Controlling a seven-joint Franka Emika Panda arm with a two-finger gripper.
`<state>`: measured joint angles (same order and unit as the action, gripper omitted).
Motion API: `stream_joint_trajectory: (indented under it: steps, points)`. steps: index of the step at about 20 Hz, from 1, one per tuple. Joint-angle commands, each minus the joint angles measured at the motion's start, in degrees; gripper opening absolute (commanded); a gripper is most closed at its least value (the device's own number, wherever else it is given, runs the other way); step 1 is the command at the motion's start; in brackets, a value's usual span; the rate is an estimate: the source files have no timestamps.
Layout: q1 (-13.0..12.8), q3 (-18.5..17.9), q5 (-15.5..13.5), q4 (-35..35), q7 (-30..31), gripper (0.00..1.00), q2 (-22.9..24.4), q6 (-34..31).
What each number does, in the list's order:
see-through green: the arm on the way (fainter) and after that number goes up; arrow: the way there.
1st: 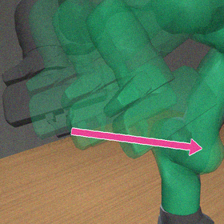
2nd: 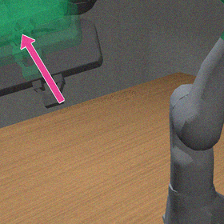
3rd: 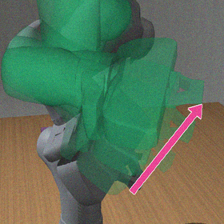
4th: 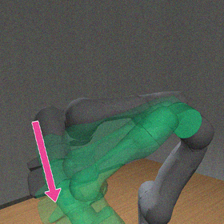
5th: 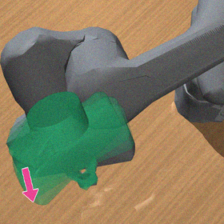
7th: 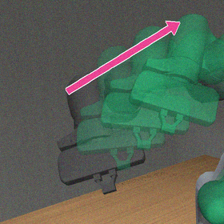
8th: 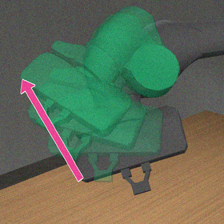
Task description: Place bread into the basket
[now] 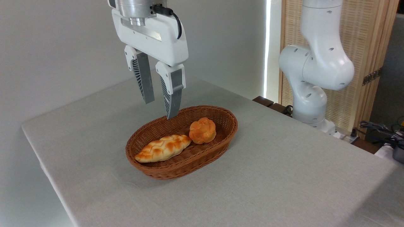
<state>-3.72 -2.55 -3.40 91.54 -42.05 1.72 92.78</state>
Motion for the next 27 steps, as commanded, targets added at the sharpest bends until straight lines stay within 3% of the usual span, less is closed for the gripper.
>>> stream_joint_trajectory:
  steps: [1,11,19,27]
  points:
    - [-0.1,0.3,2.1,-1.3,1.5,1.00,-0.7,-1.6]
    - [0.0,1.1,2.3,-1.1,0.4,1.00,-0.6,-2.7]
    - [2.6,2.7,2.3,-1.1,0.3,1.00,-0.6,-2.7]
    - [2.7,2.2,2.2,-1.2,0.1,1.00,-0.5,-3.4]
